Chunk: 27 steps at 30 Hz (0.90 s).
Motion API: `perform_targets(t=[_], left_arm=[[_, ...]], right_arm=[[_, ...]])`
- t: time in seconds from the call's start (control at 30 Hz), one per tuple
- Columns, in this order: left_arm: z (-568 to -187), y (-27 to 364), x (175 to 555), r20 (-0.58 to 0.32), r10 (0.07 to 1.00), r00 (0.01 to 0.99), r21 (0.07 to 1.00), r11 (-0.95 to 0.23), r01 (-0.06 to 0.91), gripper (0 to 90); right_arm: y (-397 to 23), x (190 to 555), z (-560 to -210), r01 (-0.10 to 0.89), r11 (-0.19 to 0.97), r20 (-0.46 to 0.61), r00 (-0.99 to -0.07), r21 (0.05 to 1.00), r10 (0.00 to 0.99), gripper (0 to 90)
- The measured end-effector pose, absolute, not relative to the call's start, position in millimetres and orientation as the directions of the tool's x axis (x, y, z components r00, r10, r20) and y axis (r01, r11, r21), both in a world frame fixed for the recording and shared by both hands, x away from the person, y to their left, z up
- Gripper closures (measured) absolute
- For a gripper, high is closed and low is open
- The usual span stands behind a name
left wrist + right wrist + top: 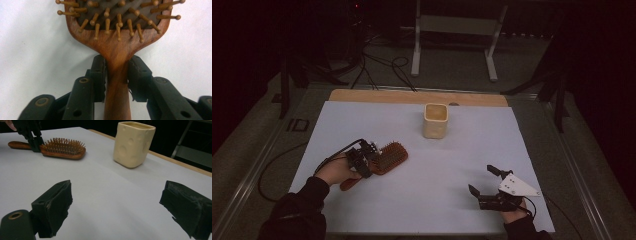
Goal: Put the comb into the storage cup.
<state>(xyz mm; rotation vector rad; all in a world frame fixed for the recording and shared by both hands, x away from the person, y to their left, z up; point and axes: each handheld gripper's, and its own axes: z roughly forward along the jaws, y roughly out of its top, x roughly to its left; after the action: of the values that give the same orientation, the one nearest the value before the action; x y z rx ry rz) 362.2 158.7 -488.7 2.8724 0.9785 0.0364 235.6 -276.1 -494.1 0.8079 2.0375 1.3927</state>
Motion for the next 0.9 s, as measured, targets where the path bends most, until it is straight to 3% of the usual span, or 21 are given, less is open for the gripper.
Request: perform_targets(t=[0.53, 0.9], left_arm=[[-488.1, 163.8, 353.8, 0.008, 0.643, 0.766, 0.182, -0.754, 0.631, 73.0], [-482.1, 166.5, 347.8, 0.01, 0.677, 0.736, 0.29, -0.706, 0.646, 73.1]], right_arm=[[-276.1, 236.4, -494.3, 0.174, 0.289, -0.099, -0.676, 0.941, 0.731, 9.2], [-277.4, 236.4, -494.1, 0.173, 0.286, -0.098, -0.675, 0.942, 0.732, 9.2]])
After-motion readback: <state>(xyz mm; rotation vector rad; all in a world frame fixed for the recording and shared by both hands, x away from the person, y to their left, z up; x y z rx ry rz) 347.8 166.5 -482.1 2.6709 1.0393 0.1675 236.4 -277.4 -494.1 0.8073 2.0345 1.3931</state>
